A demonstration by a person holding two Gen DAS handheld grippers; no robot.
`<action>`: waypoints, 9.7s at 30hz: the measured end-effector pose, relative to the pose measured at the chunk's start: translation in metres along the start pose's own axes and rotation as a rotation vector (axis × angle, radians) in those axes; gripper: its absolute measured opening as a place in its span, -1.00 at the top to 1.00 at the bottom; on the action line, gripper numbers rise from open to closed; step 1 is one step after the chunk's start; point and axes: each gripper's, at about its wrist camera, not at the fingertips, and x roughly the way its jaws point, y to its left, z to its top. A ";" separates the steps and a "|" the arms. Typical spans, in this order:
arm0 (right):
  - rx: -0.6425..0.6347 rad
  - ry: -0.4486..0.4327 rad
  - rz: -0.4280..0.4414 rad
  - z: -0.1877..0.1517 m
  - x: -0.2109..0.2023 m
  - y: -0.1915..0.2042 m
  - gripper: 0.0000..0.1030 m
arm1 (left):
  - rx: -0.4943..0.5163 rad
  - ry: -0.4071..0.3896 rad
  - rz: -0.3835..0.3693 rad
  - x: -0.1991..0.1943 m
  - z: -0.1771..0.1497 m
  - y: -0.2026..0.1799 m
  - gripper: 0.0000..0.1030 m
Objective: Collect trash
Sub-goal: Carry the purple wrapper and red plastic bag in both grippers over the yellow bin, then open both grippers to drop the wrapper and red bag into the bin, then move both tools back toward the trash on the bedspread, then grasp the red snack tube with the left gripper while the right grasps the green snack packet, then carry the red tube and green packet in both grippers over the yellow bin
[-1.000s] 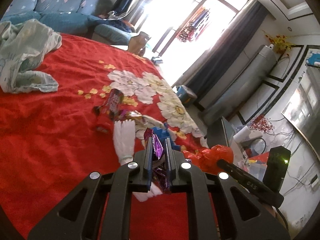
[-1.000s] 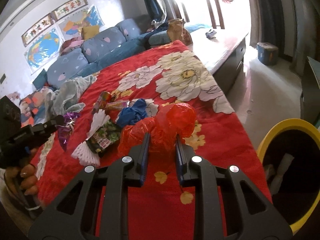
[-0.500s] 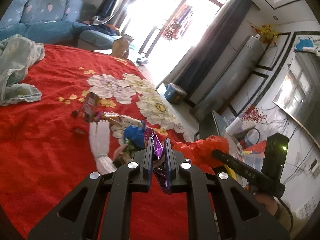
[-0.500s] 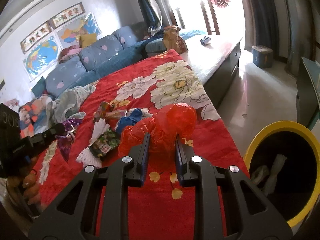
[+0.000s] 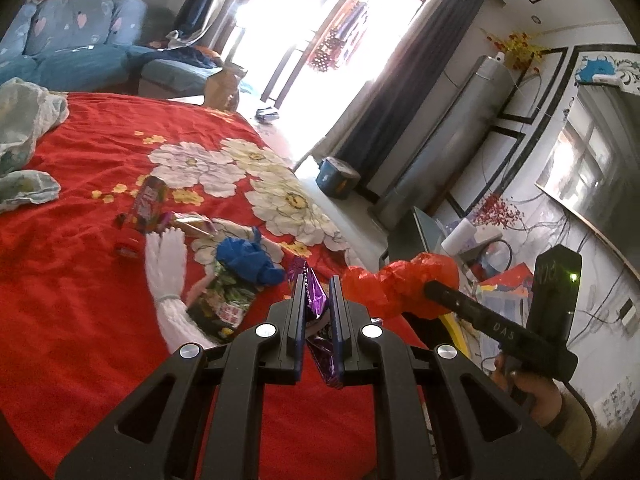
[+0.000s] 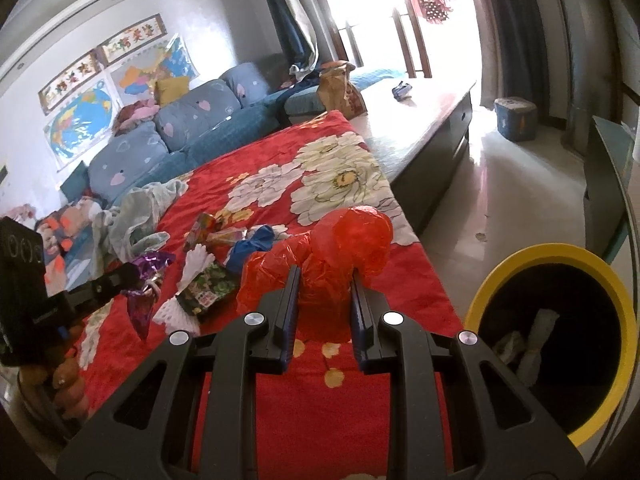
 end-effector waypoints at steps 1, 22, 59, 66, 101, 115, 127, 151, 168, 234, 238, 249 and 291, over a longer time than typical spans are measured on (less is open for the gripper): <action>0.003 -0.002 -0.003 0.000 -0.002 -0.002 0.68 | 0.008 0.006 -0.004 0.002 -0.002 -0.003 0.79; 0.089 -0.039 -0.099 -0.007 -0.030 -0.058 0.68 | 0.153 0.107 -0.065 0.037 -0.036 -0.065 0.79; 0.310 -0.117 -0.270 -0.027 -0.073 -0.163 0.68 | 0.332 0.167 -0.153 0.102 -0.044 -0.158 0.79; 0.339 -0.129 -0.292 -0.030 -0.077 -0.175 0.68 | 0.349 0.173 -0.172 0.115 -0.045 -0.173 0.79; 0.492 -0.101 -0.426 -0.060 -0.087 -0.229 0.00 | 0.350 0.221 -0.158 0.185 -0.060 -0.203 -0.35; 0.429 -0.139 -0.427 -0.051 -0.087 -0.205 -0.41 | 0.326 0.130 -0.033 0.153 -0.047 -0.179 -0.85; 0.305 -0.152 -0.327 -0.037 -0.074 -0.154 -0.53 | 0.297 0.059 0.090 0.118 -0.030 -0.145 -0.85; 0.067 -0.035 -0.127 -0.031 -0.018 -0.040 -0.55 | 0.125 -0.069 0.323 0.055 0.006 -0.042 -0.86; -0.008 0.078 0.037 -0.022 0.052 0.042 -0.54 | -0.052 -0.142 0.496 0.005 0.031 0.058 -0.86; -0.021 0.075 0.152 -0.008 0.058 0.066 0.96 | -0.089 -0.052 0.128 0.008 0.037 0.060 0.44; -0.010 0.054 0.137 -0.003 0.051 0.058 0.96 | -0.065 -0.044 0.112 0.011 0.035 0.048 0.44; 0.009 0.004 0.083 0.006 0.034 0.035 0.96 | -0.002 -0.017 0.070 0.018 0.027 0.017 0.44; 0.161 -0.085 -0.173 0.004 -0.028 -0.086 0.96 | 0.221 0.113 -0.059 0.073 -0.012 -0.085 0.45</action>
